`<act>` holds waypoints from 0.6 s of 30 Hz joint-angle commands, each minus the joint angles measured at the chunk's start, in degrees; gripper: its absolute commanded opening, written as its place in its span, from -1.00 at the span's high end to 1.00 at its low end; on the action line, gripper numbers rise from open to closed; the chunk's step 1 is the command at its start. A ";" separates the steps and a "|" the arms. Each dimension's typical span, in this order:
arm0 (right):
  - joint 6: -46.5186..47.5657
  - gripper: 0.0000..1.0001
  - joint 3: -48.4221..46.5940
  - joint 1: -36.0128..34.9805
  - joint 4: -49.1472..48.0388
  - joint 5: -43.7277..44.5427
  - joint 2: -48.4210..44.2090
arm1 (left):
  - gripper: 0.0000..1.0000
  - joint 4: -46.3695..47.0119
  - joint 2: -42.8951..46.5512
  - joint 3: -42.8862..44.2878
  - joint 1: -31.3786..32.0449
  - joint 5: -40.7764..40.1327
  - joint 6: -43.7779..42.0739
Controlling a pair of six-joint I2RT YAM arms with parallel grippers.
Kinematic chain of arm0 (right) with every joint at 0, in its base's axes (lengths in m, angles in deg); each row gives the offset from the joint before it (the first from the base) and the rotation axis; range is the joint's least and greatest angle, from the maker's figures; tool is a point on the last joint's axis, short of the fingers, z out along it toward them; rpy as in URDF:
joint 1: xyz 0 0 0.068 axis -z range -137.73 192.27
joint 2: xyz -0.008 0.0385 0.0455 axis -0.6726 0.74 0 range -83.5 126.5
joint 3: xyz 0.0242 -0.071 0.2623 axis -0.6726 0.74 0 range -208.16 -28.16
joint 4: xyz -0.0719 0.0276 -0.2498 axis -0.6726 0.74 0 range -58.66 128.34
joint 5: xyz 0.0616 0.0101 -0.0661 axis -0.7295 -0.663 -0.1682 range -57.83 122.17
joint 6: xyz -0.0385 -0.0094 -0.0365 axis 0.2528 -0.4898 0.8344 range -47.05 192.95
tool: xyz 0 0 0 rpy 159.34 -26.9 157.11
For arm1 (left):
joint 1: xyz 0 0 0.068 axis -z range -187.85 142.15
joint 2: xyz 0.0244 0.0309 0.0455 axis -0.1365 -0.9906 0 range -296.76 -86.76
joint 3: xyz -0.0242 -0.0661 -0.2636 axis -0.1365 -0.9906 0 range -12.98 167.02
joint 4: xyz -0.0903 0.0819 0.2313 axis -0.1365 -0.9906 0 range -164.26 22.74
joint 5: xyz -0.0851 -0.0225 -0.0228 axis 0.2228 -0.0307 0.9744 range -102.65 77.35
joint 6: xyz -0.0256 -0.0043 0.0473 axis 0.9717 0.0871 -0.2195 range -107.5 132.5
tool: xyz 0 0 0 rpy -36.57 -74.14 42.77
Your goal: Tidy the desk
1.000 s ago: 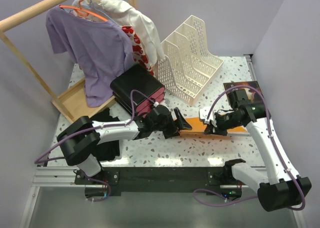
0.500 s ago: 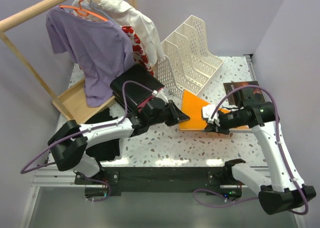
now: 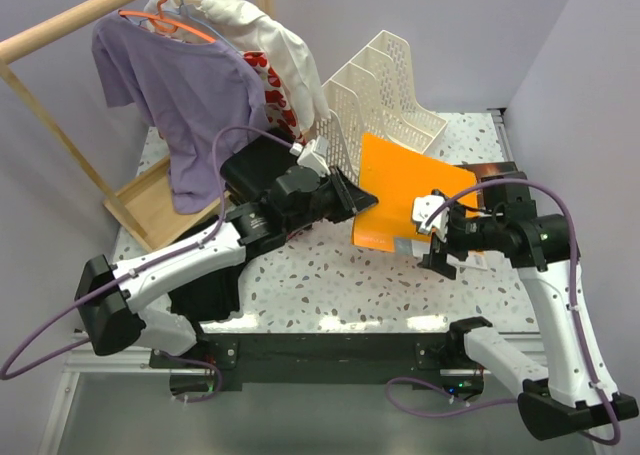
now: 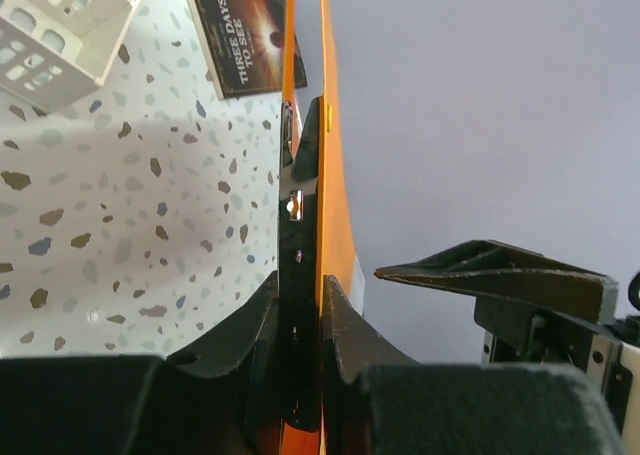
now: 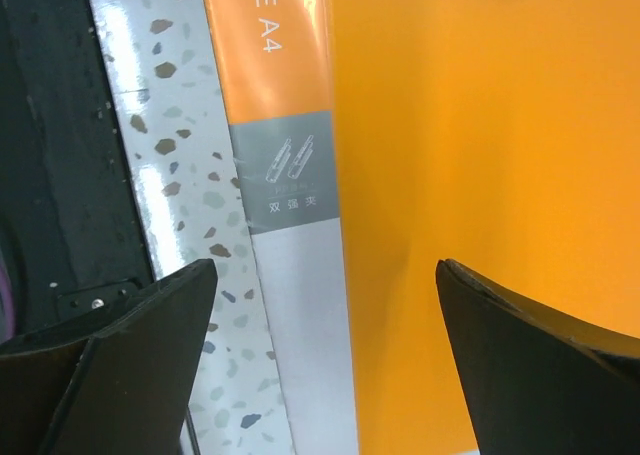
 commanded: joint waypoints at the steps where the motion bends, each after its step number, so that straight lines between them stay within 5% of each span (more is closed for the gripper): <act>1: -6.56 -0.97 -4.68 -0.31 -6.90 2.73 0.03 | 1.00 -2.58 -2.38 9.12 -1.83 -3.87 4.08; 8: -10.35 -0.97 -6.97 -4.52 -14.89 11.51 2.49 | 1.00 -11.20 -10.90 23.97 -3.94 -4.49 9.62; 13: -13.60 -0.97 -3.47 -18.12 -23.67 31.33 2.84 | 1.00 -12.87 -17.32 32.24 -5.96 -0.46 12.35; 18: -11.68 -0.91 4.01 -22.02 -40.11 47.54 2.84 | 1.00 -14.29 -19.35 36.38 -5.96 0.61 12.61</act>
